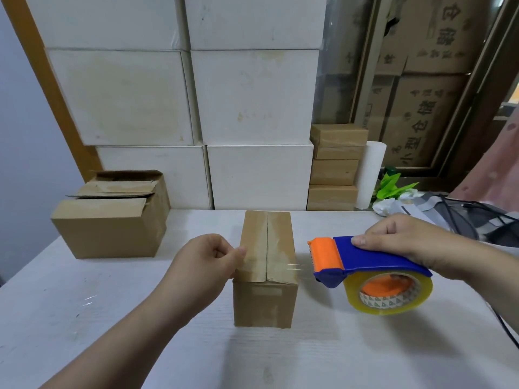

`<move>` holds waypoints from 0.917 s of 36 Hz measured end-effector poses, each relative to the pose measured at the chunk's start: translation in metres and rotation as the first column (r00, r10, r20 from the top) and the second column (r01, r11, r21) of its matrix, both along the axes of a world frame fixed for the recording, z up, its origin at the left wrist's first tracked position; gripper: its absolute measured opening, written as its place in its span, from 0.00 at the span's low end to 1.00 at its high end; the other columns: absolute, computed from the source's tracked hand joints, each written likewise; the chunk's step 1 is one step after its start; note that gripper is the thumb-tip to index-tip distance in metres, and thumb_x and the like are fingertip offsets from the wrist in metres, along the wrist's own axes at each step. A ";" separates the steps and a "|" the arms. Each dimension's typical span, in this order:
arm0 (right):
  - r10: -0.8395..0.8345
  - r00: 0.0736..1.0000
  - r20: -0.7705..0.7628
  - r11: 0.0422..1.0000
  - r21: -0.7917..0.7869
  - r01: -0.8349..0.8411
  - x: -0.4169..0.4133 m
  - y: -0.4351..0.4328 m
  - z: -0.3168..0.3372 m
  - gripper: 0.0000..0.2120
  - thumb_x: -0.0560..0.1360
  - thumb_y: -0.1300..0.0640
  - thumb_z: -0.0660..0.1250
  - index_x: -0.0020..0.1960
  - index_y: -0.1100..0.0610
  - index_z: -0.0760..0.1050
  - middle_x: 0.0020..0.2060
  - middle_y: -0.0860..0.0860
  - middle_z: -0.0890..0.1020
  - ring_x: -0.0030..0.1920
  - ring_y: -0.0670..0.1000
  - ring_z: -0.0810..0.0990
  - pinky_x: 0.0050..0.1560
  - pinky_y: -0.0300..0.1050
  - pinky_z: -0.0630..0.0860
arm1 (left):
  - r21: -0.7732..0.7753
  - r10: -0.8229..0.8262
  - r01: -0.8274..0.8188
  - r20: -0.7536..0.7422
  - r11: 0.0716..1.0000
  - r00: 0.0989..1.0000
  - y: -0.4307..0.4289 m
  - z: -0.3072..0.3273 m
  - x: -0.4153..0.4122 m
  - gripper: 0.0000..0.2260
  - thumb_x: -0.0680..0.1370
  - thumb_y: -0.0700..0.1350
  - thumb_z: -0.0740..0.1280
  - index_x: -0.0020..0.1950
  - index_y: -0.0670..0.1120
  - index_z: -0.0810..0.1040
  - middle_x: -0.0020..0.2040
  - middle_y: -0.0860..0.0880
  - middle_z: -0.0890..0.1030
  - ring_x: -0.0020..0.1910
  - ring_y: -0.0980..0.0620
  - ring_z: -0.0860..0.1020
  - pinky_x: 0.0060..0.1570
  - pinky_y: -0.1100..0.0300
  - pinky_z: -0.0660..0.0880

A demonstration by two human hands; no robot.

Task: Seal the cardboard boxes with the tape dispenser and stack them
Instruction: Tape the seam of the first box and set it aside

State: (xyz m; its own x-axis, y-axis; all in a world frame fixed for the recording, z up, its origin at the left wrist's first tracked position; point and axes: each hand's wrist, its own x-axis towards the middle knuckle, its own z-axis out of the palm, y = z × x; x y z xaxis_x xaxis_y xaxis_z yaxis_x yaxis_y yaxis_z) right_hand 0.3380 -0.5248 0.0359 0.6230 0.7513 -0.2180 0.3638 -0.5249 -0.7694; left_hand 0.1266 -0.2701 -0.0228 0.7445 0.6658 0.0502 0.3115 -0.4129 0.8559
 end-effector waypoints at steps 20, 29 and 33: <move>-0.010 0.999 -0.044 0.999 -0.035 0.008 0.002 0.009 -0.042 0.29 0.66 0.32 0.72 0.45 0.59 0.87 0.41 0.58 0.89 0.40 0.54 0.86 0.43 0.45 0.79 | -0.074 -0.062 0.064 0.028 0.995 0.998 -0.002 -0.014 -0.005 0.10 0.81 0.52 0.70 0.49 0.47 0.75 0.33 0.47 0.79 0.34 0.54 0.74 0.37 0.58 0.71; -0.032 0.993 -0.112 0.997 0.071 0.040 -0.007 0.017 -0.065 0.20 0.70 0.36 0.73 0.33 0.51 0.84 0.32 0.51 0.86 0.32 0.48 0.82 0.36 0.41 0.76 | -0.305 0.011 0.040 0.165 0.952 0.986 -0.030 -0.043 -0.002 0.07 0.86 0.60 0.53 0.59 0.63 0.69 0.45 0.53 0.78 0.40 0.55 0.76 0.42 0.56 0.70; -0.034 0.991 -0.127 0.996 0.074 0.044 -0.009 0.018 -0.063 0.18 0.68 0.36 0.71 0.33 0.50 0.85 0.32 0.50 0.86 0.32 0.47 0.83 0.37 0.41 0.76 | -0.007 0.148 -0.159 0.415 0.987 0.898 -0.039 -0.035 0.001 0.14 0.84 0.44 0.64 0.60 0.64 0.75 0.59 0.56 0.70 0.61 0.61 0.73 0.56 0.61 0.72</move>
State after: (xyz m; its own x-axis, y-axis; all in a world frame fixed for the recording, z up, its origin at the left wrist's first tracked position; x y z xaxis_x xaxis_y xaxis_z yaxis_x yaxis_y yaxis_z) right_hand 0.3295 -0.5064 -0.0273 0.6236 0.7443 -0.2391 0.2417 -0.4745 -0.8464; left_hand 0.1275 -0.3088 -0.0582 0.5416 0.7644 0.3498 -0.0062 -0.4124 0.9110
